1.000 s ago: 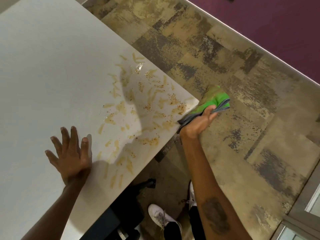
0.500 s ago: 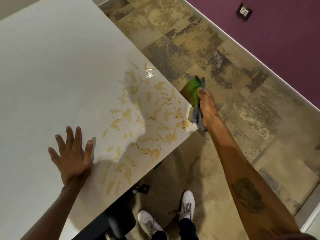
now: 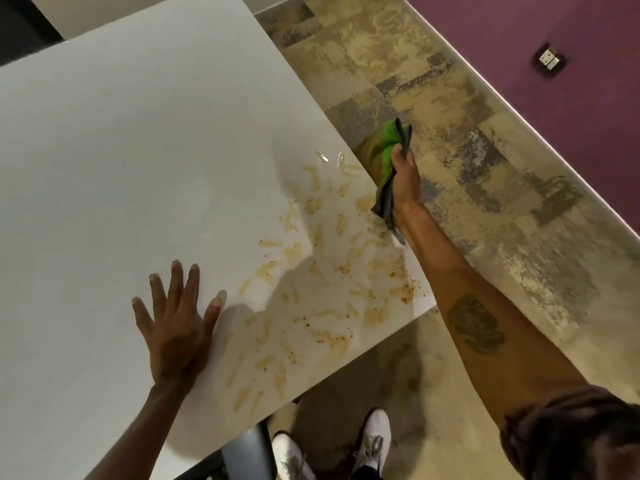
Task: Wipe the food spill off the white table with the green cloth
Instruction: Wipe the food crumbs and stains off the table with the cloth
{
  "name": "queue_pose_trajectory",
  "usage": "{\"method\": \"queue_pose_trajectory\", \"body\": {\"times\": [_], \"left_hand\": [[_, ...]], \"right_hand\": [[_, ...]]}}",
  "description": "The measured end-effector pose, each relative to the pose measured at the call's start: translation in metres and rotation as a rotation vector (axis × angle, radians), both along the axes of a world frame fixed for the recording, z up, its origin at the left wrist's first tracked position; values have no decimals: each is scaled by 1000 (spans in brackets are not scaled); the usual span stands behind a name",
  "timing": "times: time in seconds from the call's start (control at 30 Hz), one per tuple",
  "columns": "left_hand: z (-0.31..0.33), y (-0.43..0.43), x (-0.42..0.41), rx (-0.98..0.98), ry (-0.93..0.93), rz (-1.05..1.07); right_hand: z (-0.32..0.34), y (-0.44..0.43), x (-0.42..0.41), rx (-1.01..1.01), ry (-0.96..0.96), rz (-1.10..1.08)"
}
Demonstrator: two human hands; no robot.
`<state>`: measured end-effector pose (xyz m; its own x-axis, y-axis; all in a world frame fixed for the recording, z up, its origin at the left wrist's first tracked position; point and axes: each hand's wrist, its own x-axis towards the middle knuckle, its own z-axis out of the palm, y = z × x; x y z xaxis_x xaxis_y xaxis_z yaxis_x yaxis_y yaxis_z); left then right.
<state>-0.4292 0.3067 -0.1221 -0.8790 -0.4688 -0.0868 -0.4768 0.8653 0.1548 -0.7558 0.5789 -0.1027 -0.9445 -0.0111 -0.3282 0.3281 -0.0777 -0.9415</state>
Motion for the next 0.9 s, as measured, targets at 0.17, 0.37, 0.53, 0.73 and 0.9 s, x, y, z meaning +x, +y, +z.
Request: {"method": "queue_pose_trajectory", "body": {"times": [0.17,0.37,0.53,0.73,0.9], "left_hand": [[-5,-7,0,-14,-5,-21],[-10,-12,2,38,23,-13],[-12,-12,4,62,56,-19],[-11,-10,3,53,47,-17],[-7,-8,1,64,26,6]], "right_hand": [[2,-27,-20,-40,59,96],[5,-55,-37,20,223,270],[0,-67,-51,194,274,538],[-11,-67,-60,590,312,770],[-7,-67,-51,718,393,876]]}}
